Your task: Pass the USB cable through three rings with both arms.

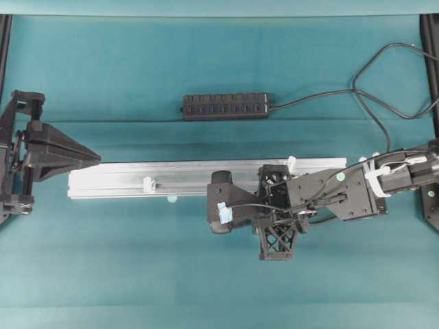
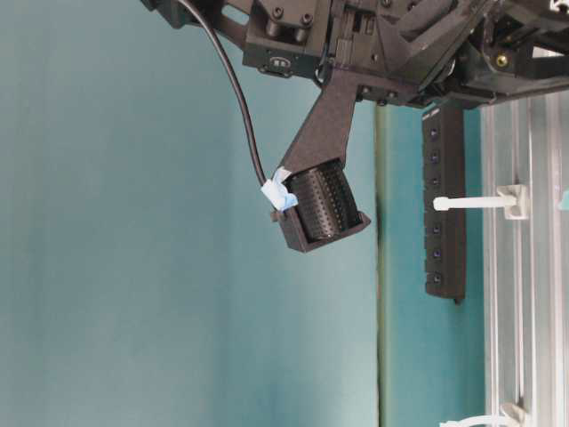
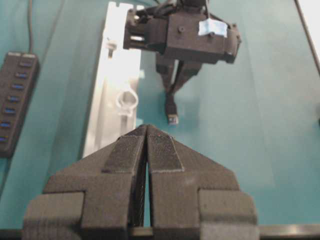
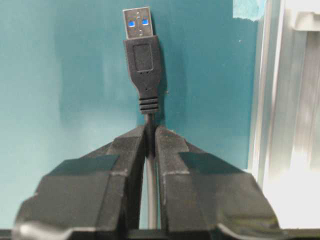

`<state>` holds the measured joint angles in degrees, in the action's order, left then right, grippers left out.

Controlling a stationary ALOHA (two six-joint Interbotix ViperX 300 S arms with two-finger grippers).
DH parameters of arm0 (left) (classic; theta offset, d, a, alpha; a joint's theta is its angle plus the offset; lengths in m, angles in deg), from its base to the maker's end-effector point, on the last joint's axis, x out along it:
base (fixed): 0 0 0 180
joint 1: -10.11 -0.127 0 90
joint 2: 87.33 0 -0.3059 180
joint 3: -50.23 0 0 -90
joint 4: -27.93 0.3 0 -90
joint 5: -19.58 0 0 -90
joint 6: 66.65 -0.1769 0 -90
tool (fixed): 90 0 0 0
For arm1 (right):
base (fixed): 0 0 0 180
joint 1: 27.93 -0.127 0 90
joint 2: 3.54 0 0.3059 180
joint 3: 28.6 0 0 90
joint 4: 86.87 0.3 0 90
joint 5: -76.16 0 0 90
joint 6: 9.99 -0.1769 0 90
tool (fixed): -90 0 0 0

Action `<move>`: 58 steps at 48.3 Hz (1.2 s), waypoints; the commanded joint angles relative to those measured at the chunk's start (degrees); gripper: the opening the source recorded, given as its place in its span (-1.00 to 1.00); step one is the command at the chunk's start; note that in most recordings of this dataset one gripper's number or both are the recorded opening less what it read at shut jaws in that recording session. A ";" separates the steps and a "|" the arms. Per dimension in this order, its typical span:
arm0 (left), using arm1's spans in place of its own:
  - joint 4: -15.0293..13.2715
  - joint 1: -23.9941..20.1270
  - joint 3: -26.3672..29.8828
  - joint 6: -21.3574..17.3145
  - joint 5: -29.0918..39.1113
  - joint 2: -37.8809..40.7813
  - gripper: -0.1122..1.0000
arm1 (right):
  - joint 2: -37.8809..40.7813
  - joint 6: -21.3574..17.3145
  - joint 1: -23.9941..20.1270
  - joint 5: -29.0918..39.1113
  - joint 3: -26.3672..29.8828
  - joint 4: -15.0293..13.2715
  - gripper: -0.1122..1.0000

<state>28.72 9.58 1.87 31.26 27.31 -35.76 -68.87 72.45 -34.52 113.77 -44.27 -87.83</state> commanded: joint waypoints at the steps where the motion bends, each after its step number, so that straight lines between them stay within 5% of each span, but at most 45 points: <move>1: 0.18 -0.09 0.70 0.09 -0.70 0.09 -0.76 | 0.09 -0.44 0.79 0.26 -0.26 -0.18 -0.92; 25: 0.18 -0.09 0.79 0.00 -0.70 0.09 -0.76 | -0.18 -0.44 0.35 1.14 -0.09 0.00 -0.92; 45: 0.09 -0.09 0.79 0.18 -0.70 0.00 -0.76 | -8.79 -0.18 0.44 14.94 2.72 -0.62 -0.92; 58: 0.18 -0.18 0.79 0.18 -0.70 0.00 -0.76 | -15.56 0.00 1.05 26.02 3.78 -5.01 -0.92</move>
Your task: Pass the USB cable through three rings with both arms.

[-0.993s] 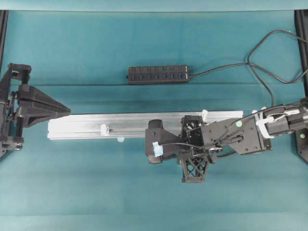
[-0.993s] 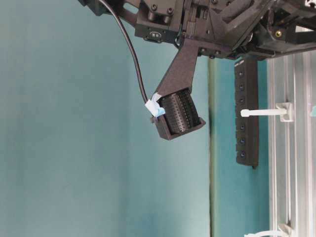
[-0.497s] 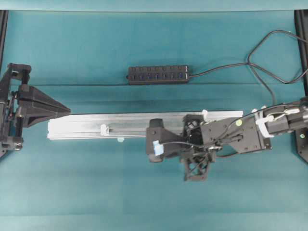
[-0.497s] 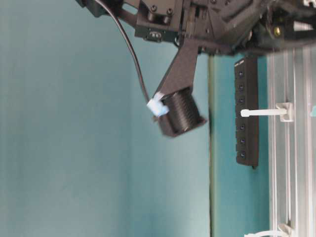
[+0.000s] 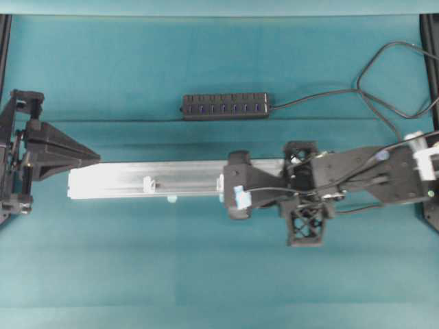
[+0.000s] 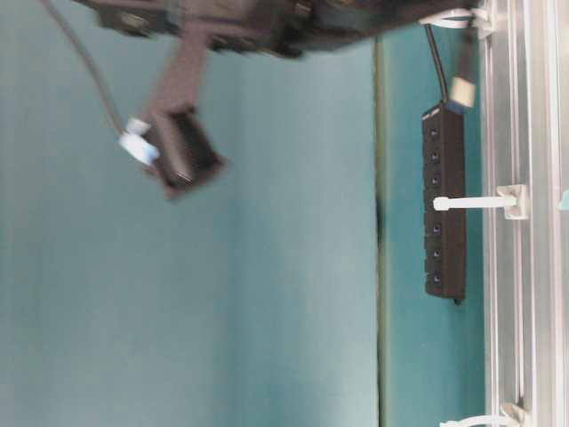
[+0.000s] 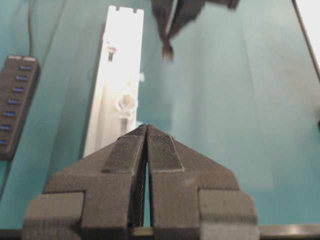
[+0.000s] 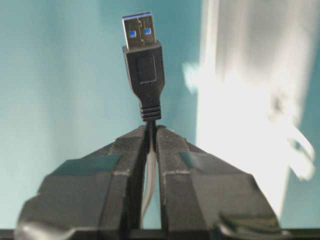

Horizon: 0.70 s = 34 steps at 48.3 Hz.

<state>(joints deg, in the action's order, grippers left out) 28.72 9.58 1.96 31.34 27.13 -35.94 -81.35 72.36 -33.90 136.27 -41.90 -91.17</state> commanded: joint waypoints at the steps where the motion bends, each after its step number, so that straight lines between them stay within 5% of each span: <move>1: 0.18 -0.18 0.70 0.09 -0.53 0.18 -0.76 | -3.52 0.18 0.53 4.66 1.49 -2.20 -0.92; 23: 0.09 -0.18 1.58 0.26 -0.53 0.09 -0.76 | -9.67 1.76 1.85 16.61 2.29 -8.79 -0.92; 34: 0.18 -0.18 1.67 0.26 -0.79 0.18 -0.76 | -10.55 3.43 3.34 17.23 1.05 -9.67 -0.92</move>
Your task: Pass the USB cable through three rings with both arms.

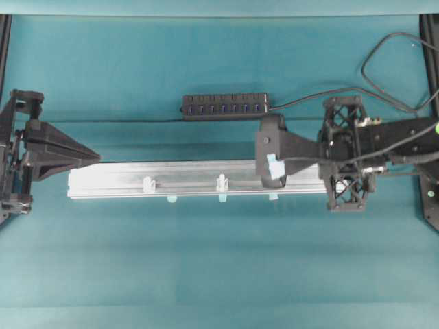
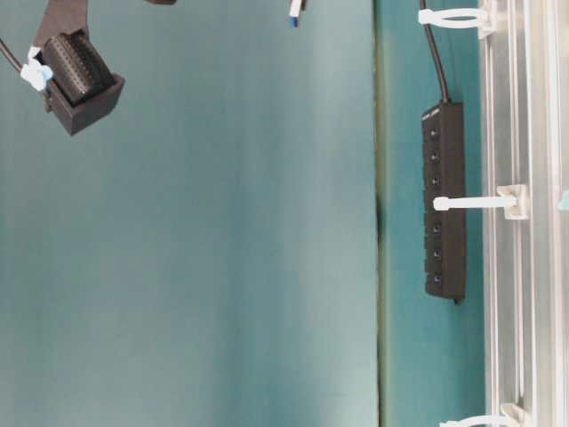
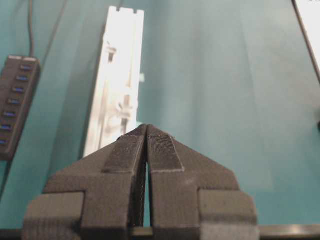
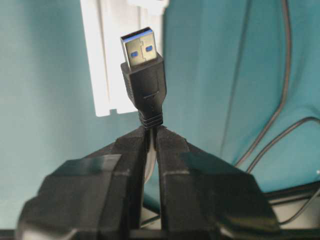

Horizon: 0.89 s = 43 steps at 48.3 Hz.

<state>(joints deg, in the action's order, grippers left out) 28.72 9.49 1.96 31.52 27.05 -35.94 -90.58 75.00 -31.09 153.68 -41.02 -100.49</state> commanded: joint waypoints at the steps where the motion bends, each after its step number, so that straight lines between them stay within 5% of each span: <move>1: 0.18 -0.09 1.76 0.18 -0.88 0.18 -0.76 | -1.41 0.79 0.62 -0.35 0.00 -0.35 -0.92; 43: 0.18 -0.09 2.64 1.05 -4.92 2.90 -0.76 | -6.94 -4.83 2.64 -13.36 -19.69 0.44 -0.92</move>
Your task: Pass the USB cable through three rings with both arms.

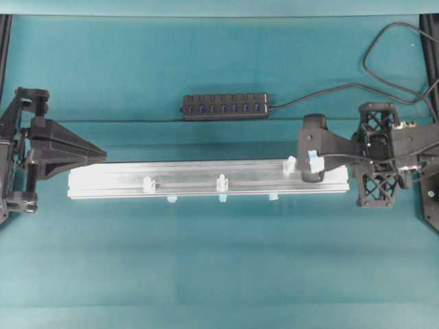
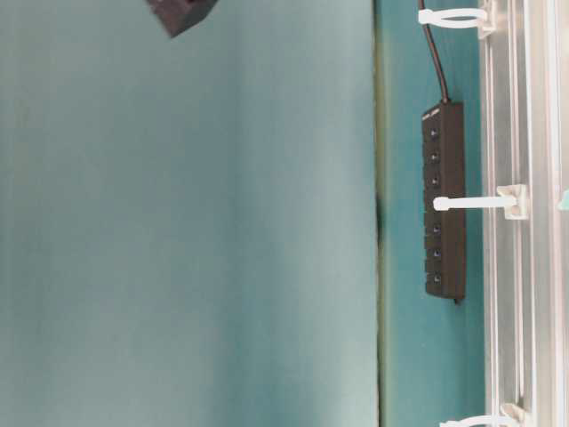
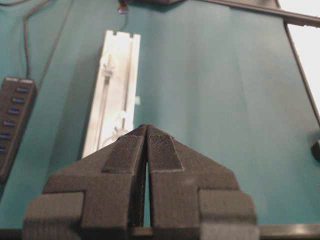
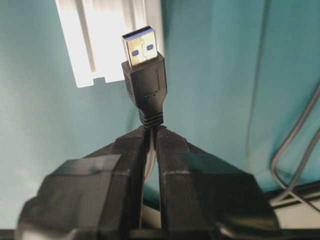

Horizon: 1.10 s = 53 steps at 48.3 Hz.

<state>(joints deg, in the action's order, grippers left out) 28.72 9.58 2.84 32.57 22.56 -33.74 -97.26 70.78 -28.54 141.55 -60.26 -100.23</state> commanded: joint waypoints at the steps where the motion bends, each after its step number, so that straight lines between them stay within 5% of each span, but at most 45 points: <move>1: 0.18 -0.18 1.85 0.00 -0.44 0.88 -0.76 | -0.18 -0.62 0.09 -1.67 -0.70 0.18 -0.92; 53: 0.18 -1.93 4.75 -0.09 -5.10 7.91 -0.76 | 8.96 -0.62 4.13 -19.42 -1.32 0.18 -0.92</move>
<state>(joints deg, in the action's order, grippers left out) 28.72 7.74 5.91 32.57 18.08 -26.18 -88.38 70.69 -24.59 123.00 -62.46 -99.96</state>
